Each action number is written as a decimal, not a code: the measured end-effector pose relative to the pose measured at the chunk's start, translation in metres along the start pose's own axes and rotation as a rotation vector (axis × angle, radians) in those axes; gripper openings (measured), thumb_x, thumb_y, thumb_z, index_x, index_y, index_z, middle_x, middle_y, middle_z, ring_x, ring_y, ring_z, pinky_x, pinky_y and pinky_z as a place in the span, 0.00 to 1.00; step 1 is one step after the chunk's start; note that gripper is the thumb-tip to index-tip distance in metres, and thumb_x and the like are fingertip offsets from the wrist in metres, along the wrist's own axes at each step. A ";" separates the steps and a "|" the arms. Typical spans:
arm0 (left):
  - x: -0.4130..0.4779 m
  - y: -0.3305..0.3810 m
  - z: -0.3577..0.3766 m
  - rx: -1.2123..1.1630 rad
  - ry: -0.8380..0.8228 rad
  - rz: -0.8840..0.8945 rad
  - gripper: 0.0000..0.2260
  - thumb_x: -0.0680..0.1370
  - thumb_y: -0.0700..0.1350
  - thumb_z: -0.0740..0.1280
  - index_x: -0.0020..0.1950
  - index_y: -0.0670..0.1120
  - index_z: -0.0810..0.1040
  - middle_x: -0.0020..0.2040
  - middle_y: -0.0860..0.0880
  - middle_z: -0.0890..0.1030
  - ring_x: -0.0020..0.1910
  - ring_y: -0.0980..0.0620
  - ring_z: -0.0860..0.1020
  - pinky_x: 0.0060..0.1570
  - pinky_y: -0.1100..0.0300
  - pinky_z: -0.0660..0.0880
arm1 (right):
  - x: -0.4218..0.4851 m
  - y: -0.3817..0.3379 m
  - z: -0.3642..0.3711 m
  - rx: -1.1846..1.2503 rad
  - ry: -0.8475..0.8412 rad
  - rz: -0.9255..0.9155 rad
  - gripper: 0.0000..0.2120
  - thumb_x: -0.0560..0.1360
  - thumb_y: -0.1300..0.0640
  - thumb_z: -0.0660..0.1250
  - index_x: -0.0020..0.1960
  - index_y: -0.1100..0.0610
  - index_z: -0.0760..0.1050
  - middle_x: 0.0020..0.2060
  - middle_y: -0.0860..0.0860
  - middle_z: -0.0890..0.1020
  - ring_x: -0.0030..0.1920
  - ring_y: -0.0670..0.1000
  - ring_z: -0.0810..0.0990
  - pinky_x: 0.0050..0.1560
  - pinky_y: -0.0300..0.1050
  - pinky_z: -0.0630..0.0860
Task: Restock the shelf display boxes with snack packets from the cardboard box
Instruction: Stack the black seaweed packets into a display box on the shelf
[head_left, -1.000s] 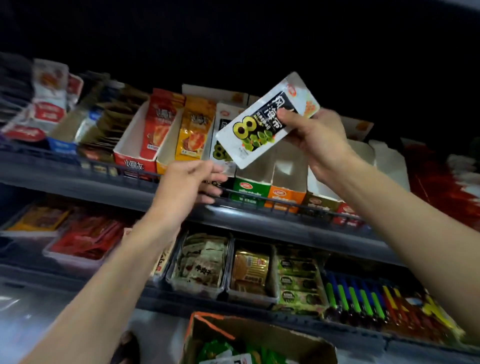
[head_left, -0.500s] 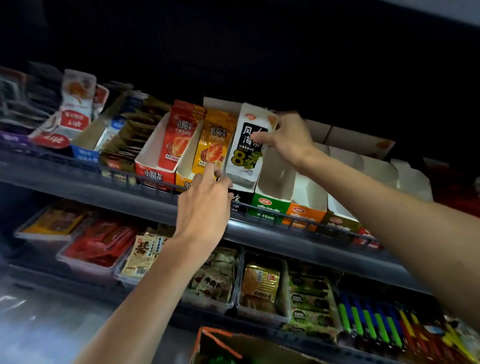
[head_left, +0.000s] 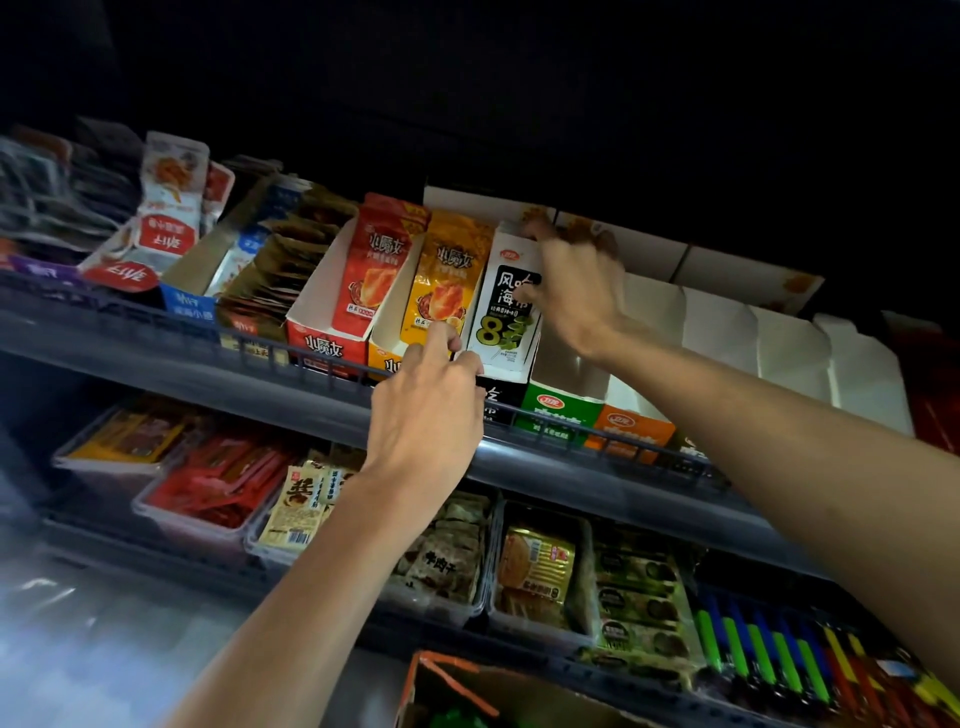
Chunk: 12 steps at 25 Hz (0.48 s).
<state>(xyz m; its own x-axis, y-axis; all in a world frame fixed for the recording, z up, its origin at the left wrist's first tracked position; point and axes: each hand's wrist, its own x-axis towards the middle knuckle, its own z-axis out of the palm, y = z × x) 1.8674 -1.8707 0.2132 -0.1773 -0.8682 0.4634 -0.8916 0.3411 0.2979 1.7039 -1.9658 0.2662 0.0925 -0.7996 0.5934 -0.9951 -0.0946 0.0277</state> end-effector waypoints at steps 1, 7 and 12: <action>0.000 0.000 0.000 0.000 0.002 0.003 0.11 0.80 0.50 0.64 0.61 0.49 0.78 0.64 0.51 0.67 0.57 0.51 0.73 0.40 0.60 0.68 | 0.001 0.001 0.000 -0.048 0.042 -0.031 0.30 0.70 0.49 0.76 0.67 0.52 0.68 0.54 0.55 0.81 0.56 0.58 0.79 0.56 0.52 0.73; 0.000 0.001 0.002 0.012 0.006 0.004 0.11 0.80 0.49 0.64 0.61 0.49 0.78 0.64 0.51 0.67 0.57 0.51 0.73 0.40 0.59 0.68 | 0.004 -0.003 0.006 -0.180 0.077 -0.056 0.33 0.66 0.52 0.79 0.66 0.53 0.70 0.63 0.57 0.73 0.62 0.60 0.74 0.62 0.55 0.72; -0.001 0.001 0.003 0.003 0.010 0.005 0.13 0.80 0.49 0.65 0.63 0.49 0.77 0.65 0.51 0.67 0.58 0.50 0.73 0.43 0.57 0.72 | 0.003 -0.005 0.004 -0.171 0.021 -0.027 0.32 0.69 0.51 0.78 0.68 0.51 0.67 0.68 0.57 0.69 0.62 0.61 0.75 0.59 0.55 0.75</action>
<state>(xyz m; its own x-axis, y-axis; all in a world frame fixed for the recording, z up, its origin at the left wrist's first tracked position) 1.8653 -1.8701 0.2107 -0.1774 -0.8631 0.4729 -0.8921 0.3439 0.2931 1.7097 -1.9696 0.2647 0.1206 -0.7854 0.6072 -0.9837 -0.0122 0.1796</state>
